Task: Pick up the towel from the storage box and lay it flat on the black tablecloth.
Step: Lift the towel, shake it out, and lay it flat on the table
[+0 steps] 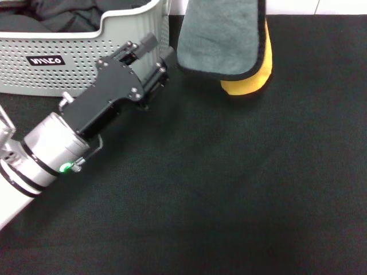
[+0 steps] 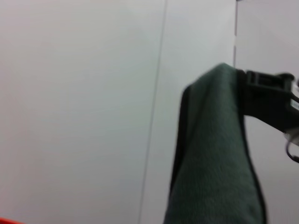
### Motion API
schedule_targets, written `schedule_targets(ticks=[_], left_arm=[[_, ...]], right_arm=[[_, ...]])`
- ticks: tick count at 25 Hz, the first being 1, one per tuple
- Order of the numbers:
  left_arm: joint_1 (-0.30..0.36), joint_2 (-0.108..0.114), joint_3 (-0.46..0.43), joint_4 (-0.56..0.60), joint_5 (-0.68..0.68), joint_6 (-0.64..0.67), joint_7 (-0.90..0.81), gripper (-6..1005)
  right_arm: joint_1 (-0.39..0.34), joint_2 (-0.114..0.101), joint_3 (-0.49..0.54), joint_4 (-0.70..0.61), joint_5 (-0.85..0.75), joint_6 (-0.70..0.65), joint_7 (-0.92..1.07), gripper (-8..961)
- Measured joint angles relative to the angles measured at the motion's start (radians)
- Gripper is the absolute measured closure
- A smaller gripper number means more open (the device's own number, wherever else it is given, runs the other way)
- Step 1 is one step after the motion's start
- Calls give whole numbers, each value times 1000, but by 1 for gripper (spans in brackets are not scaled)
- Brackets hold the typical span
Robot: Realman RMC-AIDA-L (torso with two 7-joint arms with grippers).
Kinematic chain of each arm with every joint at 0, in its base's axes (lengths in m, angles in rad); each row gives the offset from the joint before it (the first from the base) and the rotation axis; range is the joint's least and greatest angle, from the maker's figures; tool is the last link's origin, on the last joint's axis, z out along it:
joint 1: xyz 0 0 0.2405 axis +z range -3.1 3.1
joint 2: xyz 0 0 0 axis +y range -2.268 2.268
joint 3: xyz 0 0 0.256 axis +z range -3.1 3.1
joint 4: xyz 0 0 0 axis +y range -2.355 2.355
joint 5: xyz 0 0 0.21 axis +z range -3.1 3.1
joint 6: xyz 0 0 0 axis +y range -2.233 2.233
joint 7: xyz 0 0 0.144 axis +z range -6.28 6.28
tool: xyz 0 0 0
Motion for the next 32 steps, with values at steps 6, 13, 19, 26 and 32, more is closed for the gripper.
schedule_targets(ticks=[6,13,19,26,32], left_arm=[[-25,0,3,-54,84,0,231,558],[-25,0,-13,-155,125,32,836,558],[-12,0,-85,-174,124,54,1057,559],[-27,0,-87,-197,128,23,1295,559],[-33,0,-125,-198,135,-8,1423,559]], right_arm=[[11,0,-23,56,55,-23,10,948],[26,0,-116,111,170,-79,19,949],[29,0,-168,120,211,-92,28,949],[49,0,-256,169,365,-100,36,948],[84,0,-310,194,469,-92,29,948]])
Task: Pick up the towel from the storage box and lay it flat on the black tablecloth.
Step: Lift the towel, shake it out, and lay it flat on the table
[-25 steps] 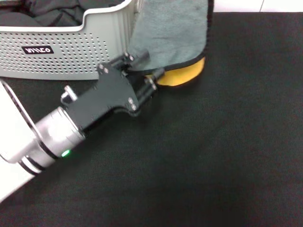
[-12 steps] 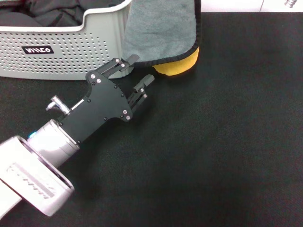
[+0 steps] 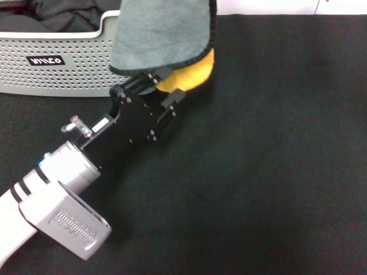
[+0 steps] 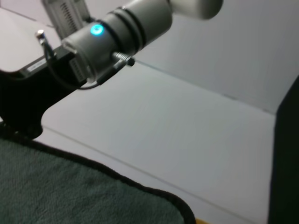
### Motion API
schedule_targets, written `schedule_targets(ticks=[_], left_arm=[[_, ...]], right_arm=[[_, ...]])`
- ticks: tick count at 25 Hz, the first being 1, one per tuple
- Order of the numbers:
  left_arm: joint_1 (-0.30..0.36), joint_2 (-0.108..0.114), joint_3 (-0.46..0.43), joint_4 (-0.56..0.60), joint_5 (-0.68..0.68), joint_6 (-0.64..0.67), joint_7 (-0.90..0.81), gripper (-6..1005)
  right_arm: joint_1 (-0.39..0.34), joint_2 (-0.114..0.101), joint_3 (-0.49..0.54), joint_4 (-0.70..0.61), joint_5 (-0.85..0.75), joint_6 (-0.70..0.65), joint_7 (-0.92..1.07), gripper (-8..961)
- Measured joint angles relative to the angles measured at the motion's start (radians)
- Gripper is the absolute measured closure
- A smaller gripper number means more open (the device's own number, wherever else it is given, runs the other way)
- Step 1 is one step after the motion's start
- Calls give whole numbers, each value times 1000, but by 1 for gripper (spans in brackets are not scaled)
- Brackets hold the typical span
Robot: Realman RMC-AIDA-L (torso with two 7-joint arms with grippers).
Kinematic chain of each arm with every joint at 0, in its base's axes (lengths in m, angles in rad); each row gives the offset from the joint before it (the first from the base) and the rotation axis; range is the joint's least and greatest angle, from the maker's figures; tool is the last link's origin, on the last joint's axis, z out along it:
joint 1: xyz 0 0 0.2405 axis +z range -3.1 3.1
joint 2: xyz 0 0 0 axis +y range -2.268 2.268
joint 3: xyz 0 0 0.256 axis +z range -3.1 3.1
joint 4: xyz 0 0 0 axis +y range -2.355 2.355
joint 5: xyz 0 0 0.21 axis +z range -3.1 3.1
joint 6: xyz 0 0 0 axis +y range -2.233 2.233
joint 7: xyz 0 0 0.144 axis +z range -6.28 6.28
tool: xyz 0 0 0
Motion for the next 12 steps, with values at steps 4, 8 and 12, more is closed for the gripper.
schedule_targets(ticks=[4,8,12], left_arm=[[0,0,-59,-1,4,8,24,559],[1,0,-96,-4,5,13,58,558],[0,0,-112,-7,6,37,78,559]], right_arm=[[14,0,-13,2,21,0,-3,949],[17,0,-13,2,22,0,-3,948],[21,0,-16,15,49,1,-4,948]])
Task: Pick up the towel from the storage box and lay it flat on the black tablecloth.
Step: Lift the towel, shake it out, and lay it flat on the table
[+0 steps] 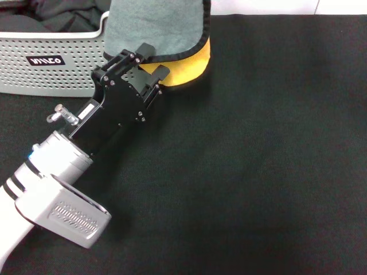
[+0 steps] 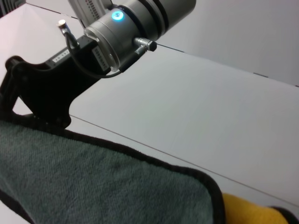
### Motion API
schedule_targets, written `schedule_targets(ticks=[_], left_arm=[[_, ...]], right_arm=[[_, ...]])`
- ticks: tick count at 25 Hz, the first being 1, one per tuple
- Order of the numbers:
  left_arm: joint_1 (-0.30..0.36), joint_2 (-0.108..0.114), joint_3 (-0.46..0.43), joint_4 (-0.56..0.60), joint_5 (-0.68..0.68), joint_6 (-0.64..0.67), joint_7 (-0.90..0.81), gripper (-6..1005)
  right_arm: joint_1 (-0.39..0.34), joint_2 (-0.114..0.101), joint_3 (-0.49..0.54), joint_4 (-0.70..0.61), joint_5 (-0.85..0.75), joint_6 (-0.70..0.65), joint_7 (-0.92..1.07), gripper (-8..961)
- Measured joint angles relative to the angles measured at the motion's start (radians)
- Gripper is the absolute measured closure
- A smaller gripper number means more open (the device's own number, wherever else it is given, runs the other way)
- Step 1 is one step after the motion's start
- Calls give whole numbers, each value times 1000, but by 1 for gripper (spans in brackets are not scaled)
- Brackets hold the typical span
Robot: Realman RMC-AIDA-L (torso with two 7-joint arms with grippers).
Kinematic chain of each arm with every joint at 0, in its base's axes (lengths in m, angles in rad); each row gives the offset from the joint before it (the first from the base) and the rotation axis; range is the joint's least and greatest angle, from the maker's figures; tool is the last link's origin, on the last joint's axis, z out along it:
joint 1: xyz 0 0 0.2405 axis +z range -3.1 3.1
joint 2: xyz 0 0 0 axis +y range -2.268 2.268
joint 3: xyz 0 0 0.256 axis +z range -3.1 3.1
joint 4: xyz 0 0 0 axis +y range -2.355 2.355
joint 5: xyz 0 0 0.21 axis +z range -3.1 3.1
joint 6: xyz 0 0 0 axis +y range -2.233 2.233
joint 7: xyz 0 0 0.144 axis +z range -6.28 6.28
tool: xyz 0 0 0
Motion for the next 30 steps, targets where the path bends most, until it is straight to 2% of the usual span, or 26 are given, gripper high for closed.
schedule_targets(ticks=[8,15,18,24,30], left_arm=[[-14,0,-60,-9,21,19,49,562],[-29,0,-97,-47,23,75,31,605],[-32,0,-106,-64,36,120,-29,627],[-17,0,-106,-52,49,172,-275,667],[-12,0,-102,-50,83,161,-314,706]], right_arm=[[6,0,-22,20,56,2,-1,949],[19,0,-34,60,77,1,-11,949],[21,0,-34,77,79,-3,-39,949],[19,0,-39,106,78,-14,-88,948],[18,0,-51,114,79,-18,-104,948]])
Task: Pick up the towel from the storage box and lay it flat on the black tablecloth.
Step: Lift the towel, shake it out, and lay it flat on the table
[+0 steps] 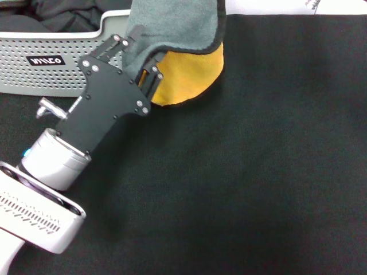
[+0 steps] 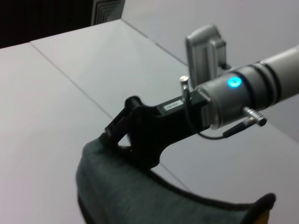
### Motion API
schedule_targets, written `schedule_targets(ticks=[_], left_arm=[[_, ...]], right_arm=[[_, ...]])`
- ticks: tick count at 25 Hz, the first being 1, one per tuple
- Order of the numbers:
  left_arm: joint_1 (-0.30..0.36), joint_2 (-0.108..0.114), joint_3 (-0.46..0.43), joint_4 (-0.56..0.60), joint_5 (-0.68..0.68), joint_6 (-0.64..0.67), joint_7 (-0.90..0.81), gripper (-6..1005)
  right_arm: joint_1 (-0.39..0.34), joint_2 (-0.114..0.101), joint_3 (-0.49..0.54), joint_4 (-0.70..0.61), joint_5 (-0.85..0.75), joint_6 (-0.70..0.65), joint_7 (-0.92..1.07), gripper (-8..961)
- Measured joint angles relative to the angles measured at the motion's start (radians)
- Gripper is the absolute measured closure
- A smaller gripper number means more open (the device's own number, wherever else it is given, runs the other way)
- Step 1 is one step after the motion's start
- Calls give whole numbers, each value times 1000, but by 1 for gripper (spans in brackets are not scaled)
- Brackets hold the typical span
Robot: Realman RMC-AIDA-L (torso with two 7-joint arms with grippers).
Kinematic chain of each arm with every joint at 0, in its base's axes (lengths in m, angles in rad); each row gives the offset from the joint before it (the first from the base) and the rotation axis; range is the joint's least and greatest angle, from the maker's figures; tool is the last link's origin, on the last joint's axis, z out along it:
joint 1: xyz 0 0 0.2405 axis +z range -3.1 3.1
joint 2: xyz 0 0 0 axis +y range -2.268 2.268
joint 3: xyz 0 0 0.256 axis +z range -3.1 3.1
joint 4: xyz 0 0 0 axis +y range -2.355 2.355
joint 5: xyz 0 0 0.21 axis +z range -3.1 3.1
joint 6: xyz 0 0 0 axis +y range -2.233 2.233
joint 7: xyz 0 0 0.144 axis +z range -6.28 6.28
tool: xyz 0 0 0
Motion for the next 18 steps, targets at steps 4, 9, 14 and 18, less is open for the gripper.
schedule_targets(ticks=[4,9,14,18], left_arm=[[1,0,1,13,55,0,-51,733],[8,0,2,50,84,-19,-166,788],[10,0,0,57,83,-29,-251,931],[28,4,-5,115,53,-26,-524,941]], right_arm=[[-4,0,-7,4,1,-2,-7,948],[-6,0,-10,11,1,-11,-18,949],[-8,0,-20,17,0,-16,-36,949],[-21,0,-36,19,-19,-17,-57,948]])
